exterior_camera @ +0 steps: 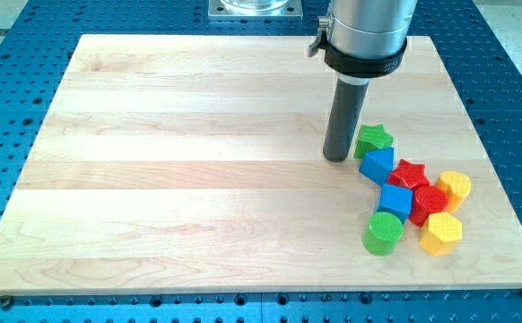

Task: Place the green star at the top center of the board

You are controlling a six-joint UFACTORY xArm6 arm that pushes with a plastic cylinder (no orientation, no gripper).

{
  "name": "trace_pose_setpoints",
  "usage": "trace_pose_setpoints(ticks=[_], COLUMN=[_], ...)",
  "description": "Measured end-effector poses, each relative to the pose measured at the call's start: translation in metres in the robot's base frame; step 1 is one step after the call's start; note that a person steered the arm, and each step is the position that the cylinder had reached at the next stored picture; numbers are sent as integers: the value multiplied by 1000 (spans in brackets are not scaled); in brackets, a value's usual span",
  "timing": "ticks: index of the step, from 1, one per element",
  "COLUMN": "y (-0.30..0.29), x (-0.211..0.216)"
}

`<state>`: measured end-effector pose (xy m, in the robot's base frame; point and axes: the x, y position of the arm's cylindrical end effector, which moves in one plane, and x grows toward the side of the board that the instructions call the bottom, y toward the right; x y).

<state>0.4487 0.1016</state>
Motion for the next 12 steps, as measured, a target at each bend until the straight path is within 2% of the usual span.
trace_pose_setpoints(ticks=[3,4,5,6,7,8,9,10,11,12], y=[0,0,10,60,149,177,207,243,204,189], x=[-7,-45,-60,-61,-68,-27,31,40,56,57])
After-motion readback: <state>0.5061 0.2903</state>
